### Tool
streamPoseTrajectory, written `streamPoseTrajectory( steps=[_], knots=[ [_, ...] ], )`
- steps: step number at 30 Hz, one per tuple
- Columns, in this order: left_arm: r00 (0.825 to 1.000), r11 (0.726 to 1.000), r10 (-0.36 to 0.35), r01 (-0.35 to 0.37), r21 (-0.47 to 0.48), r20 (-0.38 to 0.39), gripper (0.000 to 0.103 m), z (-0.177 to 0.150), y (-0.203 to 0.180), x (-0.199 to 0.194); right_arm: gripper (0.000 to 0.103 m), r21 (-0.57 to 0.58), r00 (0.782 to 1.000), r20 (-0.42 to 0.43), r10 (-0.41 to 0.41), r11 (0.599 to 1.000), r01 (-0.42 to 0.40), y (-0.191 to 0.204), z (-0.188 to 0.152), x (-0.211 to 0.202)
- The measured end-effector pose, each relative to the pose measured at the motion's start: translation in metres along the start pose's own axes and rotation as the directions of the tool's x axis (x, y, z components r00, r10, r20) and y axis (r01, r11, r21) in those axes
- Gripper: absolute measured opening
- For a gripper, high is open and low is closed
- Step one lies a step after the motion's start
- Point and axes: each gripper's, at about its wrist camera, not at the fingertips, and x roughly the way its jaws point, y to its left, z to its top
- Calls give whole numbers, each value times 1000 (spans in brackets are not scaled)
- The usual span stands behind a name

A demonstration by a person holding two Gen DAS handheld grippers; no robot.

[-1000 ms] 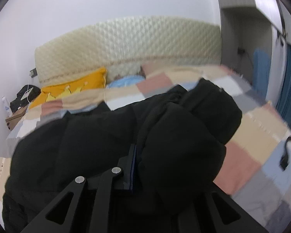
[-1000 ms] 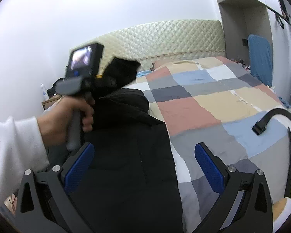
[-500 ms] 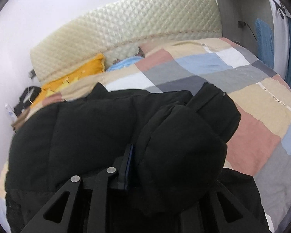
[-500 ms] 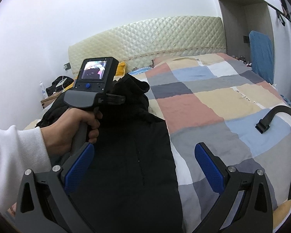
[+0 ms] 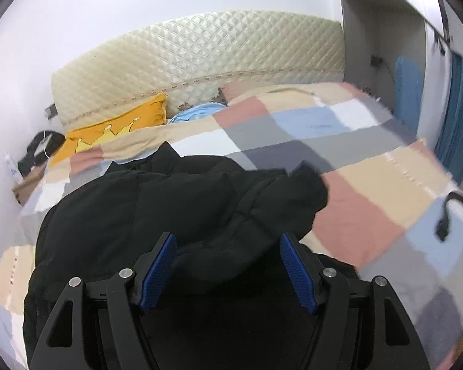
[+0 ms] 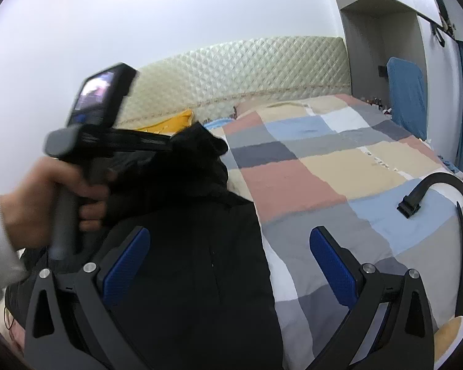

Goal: Fold large clothes
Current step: 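Lower the sleeve onto the jacket and open the left tool, then bring both tools to the jacket hem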

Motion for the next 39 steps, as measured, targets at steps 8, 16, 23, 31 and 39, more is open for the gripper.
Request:
streamPoseTrajectory(
  steps=[8, 16, 23, 31, 39],
  knots=[
    [996, 996, -23, 30, -82, 85, 69, 9, 44, -95, 103, -24, 1000, 27, 5, 1000, -4, 12, 2, -8],
    [989, 995, 16, -1, -96, 150, 69, -11, 90, -195, 103, -4, 998, 68, 20, 1000, -19, 18, 5, -27],
    [987, 995, 81, -72, -75, 137, 69, -40, 115, -264, 103, -24, 997, 78, 29, 999, -27, 30, 10, -37],
    [986, 993, 77, -63, -96, 148, 69, -92, 152, -292, 103, -176, 994, 82, 76, 983, -61, 75, 2, -61],
    [992, 983, 96, -82, -166, 80, 69, -143, 203, -270, 103, -260, 986, 36, 164, 954, -149, 111, -5, -61]
  ],
)
